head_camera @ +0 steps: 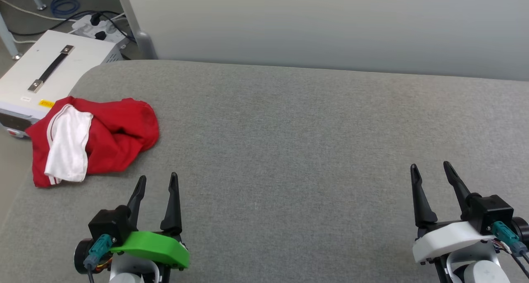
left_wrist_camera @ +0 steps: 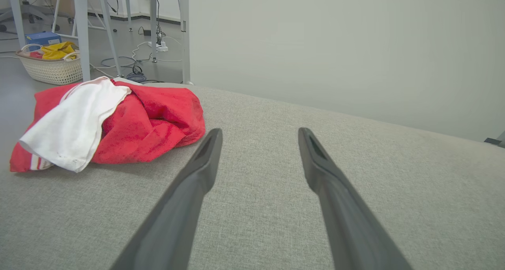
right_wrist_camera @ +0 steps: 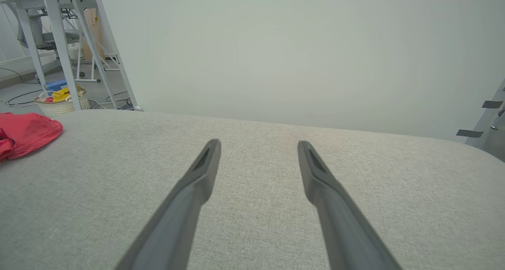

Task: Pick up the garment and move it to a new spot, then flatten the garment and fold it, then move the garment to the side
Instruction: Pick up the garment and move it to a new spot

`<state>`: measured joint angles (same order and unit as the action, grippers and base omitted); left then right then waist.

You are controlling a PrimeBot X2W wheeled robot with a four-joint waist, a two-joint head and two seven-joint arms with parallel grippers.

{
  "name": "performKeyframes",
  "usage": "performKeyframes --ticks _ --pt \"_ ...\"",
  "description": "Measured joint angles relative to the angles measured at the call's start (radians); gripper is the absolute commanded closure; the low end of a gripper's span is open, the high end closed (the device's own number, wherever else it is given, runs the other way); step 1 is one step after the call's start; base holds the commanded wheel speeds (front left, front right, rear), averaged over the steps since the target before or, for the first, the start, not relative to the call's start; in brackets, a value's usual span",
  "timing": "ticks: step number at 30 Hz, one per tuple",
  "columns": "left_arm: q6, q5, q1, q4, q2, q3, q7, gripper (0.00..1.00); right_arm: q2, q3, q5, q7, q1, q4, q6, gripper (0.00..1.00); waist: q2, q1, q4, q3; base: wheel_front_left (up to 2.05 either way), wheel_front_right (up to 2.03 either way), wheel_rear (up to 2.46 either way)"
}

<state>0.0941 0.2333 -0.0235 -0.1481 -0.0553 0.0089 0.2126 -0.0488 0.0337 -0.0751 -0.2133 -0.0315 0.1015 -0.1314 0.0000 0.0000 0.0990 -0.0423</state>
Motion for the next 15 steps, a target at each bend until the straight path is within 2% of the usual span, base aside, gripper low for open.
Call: performKeyframes --ticks 7,8,15 --pt "0.007 0.006 -0.002 -0.007 0.0 0.007 0.016 0.0 0.0 -0.024 -0.002 -0.013 -0.002 0.015 0.0 0.0 0.0 0.0 0.083 0.0 0.0 0.0 0.0" --pt "0.007 0.014 -0.003 -0.011 0.0 0.012 0.022 0.0 0.0 -0.035 -0.011 -0.021 -0.005 0.023 0.0 0.0 0.0 0.0 0.122 -0.001 0.0 0.0 0.0" --pt "0.016 0.027 -0.003 -0.025 0.0 0.02 0.035 0.0 0.001 -0.057 -0.018 -0.034 -0.016 0.037 0.0 0.0 0.0 0.0 0.217 -0.004 0.0 0.0 0.0"
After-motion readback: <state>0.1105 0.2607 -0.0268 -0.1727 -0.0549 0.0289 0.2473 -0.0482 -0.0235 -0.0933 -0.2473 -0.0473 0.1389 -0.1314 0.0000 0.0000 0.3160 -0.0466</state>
